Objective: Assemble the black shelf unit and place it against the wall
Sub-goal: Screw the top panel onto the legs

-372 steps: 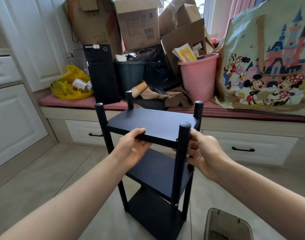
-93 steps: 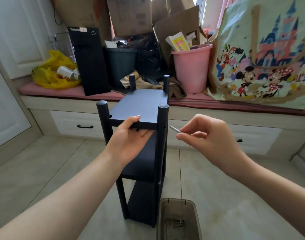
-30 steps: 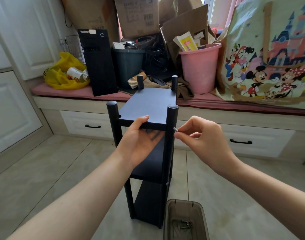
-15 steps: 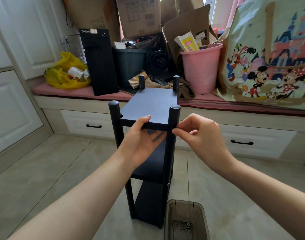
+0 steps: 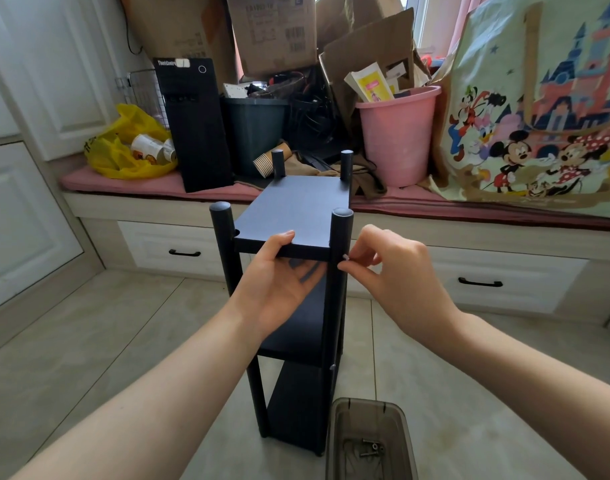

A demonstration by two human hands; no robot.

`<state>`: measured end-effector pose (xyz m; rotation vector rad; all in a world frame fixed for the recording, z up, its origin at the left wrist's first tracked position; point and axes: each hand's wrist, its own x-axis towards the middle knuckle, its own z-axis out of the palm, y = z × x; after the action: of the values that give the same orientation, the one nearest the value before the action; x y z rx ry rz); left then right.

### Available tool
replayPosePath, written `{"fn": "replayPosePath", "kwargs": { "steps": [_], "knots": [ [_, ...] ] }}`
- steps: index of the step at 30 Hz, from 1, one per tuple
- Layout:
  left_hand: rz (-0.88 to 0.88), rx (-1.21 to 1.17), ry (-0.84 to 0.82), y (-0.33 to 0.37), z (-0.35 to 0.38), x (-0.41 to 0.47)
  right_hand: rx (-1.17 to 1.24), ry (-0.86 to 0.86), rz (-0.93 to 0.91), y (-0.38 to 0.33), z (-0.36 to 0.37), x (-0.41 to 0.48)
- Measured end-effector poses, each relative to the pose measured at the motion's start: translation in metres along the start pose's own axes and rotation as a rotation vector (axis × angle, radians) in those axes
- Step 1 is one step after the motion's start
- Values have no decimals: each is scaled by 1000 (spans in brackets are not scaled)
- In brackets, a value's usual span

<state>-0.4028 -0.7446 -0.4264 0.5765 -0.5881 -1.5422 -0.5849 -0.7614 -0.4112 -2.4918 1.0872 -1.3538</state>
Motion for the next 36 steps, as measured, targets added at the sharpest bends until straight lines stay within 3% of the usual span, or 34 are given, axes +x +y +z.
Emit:
{"fn": "replayPosePath", "kwargs": {
  "steps": [5, 16, 25, 31, 36],
  "knots": [
    [6, 3, 7, 0, 2, -1, -155, 24, -215, 2, -1, -1],
    [-6, -26, 21, 1, 2, -1, 103, 26, 130, -3, 0, 0],
    [13, -51, 30, 1, 4, -2, -60, 35, 41, -4, 5, 0],
    [26, -21, 14, 3, 5, -3, 31, 32, 68, -1, 4, -1],
    [25, -34, 28, 1, 5, -3, -46, 34, 23, 0, 6, -2]
  ]
}}
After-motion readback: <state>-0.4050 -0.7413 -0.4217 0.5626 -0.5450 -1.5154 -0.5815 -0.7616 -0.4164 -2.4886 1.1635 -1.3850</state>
